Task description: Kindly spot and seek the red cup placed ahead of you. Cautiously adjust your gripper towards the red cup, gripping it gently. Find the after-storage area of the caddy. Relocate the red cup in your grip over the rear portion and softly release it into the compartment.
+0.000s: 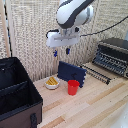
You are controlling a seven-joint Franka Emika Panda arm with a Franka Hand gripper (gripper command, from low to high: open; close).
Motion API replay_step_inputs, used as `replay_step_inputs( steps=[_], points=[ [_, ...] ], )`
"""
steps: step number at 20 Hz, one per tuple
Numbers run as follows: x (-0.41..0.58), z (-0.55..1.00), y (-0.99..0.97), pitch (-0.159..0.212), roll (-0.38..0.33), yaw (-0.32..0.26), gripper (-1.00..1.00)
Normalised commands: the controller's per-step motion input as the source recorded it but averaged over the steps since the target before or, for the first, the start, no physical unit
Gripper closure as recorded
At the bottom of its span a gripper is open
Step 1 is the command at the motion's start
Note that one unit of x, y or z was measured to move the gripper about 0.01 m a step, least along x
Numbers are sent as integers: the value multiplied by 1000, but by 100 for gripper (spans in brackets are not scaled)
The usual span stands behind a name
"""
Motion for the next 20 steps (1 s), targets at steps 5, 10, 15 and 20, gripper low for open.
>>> replay_step_inputs(
  steps=[5,10,15,20],
  points=[
    [-575,-152,-118,1,0,-186,-100],
    [-617,-184,-166,0,0,-191,-100],
    [-449,-223,-159,0,0,-195,-100],
    [-229,-308,-223,-2,8,-210,-100]
  ],
)
